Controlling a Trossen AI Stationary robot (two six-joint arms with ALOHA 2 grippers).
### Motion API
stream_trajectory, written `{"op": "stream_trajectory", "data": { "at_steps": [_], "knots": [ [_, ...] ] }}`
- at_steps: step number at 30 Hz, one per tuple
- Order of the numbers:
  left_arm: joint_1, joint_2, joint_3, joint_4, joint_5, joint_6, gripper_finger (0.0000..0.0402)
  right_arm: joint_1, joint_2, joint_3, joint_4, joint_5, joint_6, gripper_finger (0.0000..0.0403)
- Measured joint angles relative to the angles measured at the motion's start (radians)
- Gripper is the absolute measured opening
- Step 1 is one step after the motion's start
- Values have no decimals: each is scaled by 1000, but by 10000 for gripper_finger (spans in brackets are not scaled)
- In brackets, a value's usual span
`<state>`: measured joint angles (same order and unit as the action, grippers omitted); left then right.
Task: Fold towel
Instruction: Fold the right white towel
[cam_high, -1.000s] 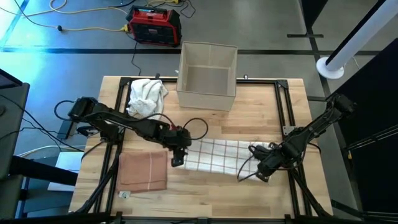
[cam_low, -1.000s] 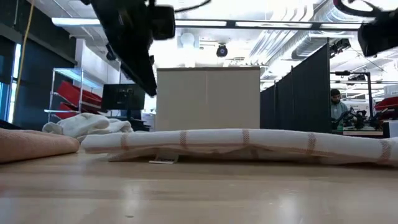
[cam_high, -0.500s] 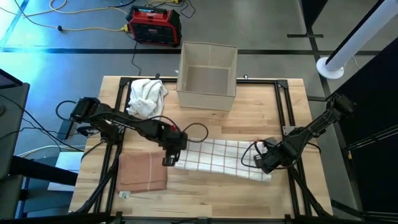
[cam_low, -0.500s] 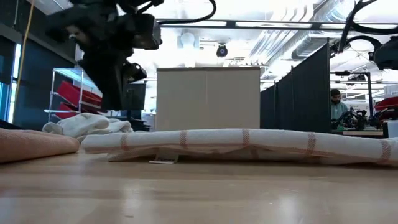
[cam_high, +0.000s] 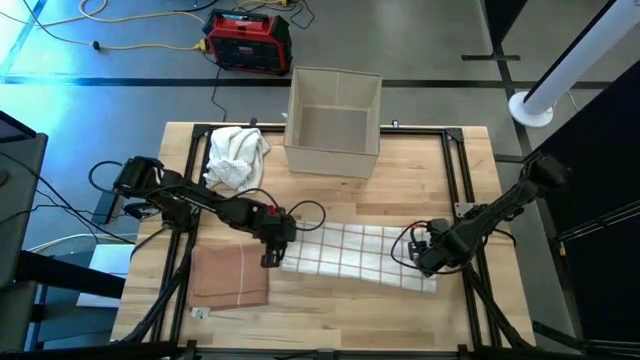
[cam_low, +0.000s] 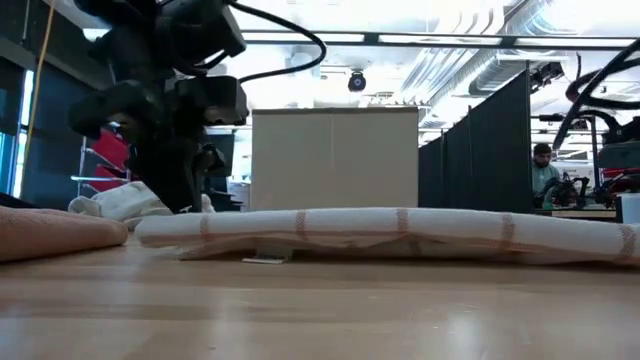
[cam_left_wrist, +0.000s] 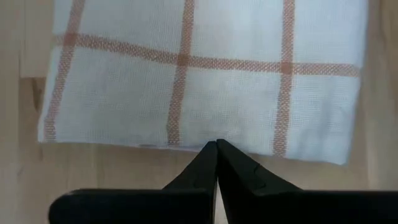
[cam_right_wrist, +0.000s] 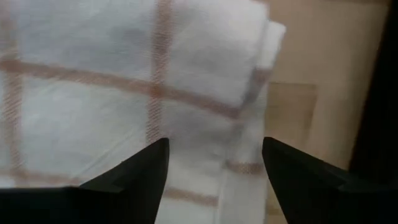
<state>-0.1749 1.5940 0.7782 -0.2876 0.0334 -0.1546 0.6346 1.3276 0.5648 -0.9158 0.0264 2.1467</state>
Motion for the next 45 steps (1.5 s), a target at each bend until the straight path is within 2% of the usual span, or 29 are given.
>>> {"op": "stream_trajectory", "data": {
  "at_steps": [4,6,9,11,15,18,22,26,30,35,40,45],
  "knots": [
    [5,0,-8,48,-20,0,0,0,14,-19,21,3,-25,187],
    [13,3,-8,71,-25,1,0,0,17,-22,23,1,-36,141],
    [27,12,-8,97,-27,2,0,0,18,-11,12,-11,-51,47],
    [40,30,-7,120,-27,17,0,1,24,26,-26,-19,-83,15],
    [69,92,-7,149,-25,25,0,0,21,188,-167,-24,-131,8],
    [85,134,-4,200,-9,17,0,-6,21,331,-249,23,-157,5],
    [87,168,-3,267,-8,19,0,-38,47,498,-283,114,-196,5],
    [87,174,-4,295,-12,34,0,-116,131,638,-264,194,-295,5],
    [86,176,-6,317,-17,34,0,-219,245,731,-130,261,-470,5],
    [86,178,-7,337,-18,35,0,-351,373,802,124,279,-743,5],
    [86,178,-7,342,-20,35,0,-432,461,842,305,245,-922,5],
    [86,170,-7,339,-26,30,0,-459,494,842,391,149,-995,5]
  ]
}}
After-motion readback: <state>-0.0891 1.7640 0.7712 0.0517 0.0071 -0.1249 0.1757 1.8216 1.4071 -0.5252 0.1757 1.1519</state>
